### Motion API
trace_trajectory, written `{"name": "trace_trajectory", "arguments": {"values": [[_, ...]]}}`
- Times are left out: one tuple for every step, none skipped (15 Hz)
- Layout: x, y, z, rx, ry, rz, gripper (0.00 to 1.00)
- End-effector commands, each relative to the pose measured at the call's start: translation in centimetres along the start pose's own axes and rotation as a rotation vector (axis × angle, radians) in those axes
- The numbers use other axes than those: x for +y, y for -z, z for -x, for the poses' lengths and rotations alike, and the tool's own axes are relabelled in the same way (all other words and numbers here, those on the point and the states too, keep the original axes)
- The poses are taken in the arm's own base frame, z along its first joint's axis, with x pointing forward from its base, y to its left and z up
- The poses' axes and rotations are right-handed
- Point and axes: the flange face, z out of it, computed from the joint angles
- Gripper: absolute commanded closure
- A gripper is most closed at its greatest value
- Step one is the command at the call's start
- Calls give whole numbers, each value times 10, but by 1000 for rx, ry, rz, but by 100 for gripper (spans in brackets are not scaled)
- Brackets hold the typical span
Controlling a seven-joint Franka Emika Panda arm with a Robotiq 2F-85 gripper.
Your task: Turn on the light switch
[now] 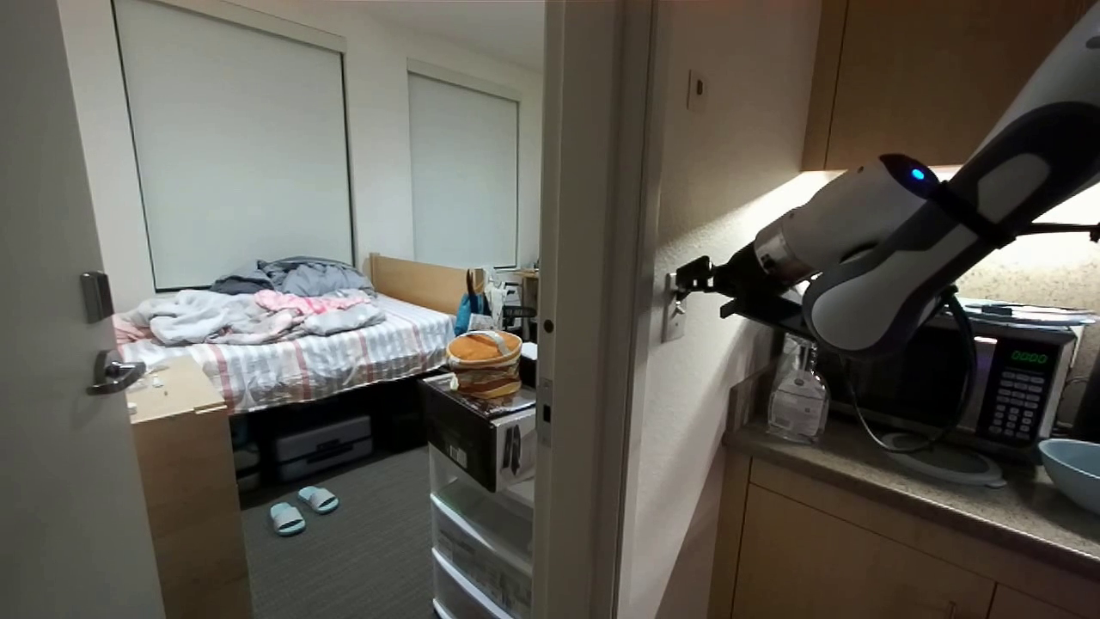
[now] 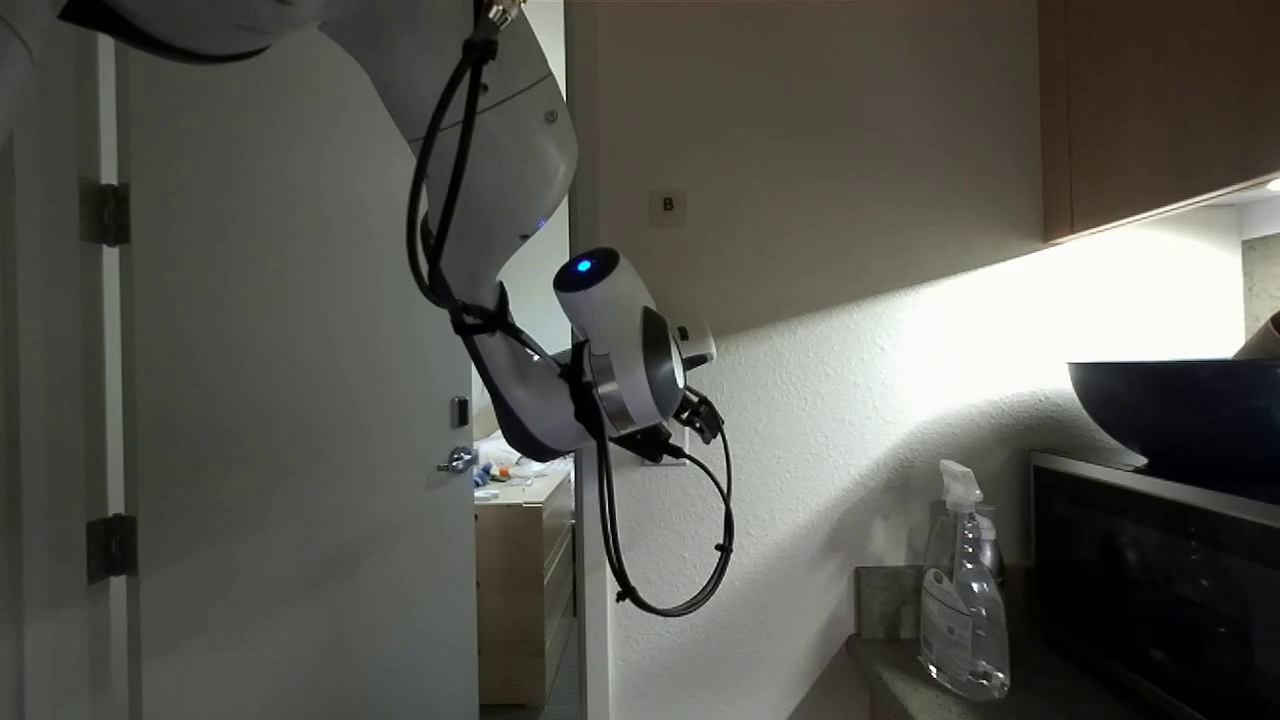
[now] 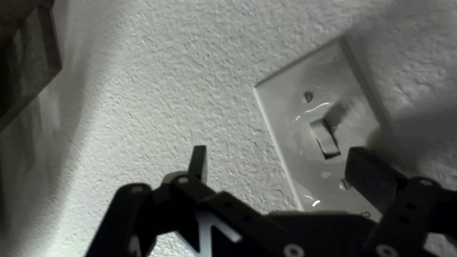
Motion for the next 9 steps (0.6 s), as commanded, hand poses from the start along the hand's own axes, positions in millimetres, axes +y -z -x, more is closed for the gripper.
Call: {"name": "trace_trajectory", "arguments": {"values": [[-9, 6, -28, 64, 63, -33, 0], [-6, 7, -28, 69, 75, -23, 0], [2, 2, -8, 21, 40, -7, 0], [2, 2, -9, 24, 51, -6, 0], [2, 2, -9, 25, 54, -6, 0], [2, 2, -10, 25, 55, -6, 0], [2, 2, -8, 14, 37, 5, 0], [4, 3, -4, -16, -6, 35, 0], [6, 4, 2, -40, -41, 55, 0]]}}
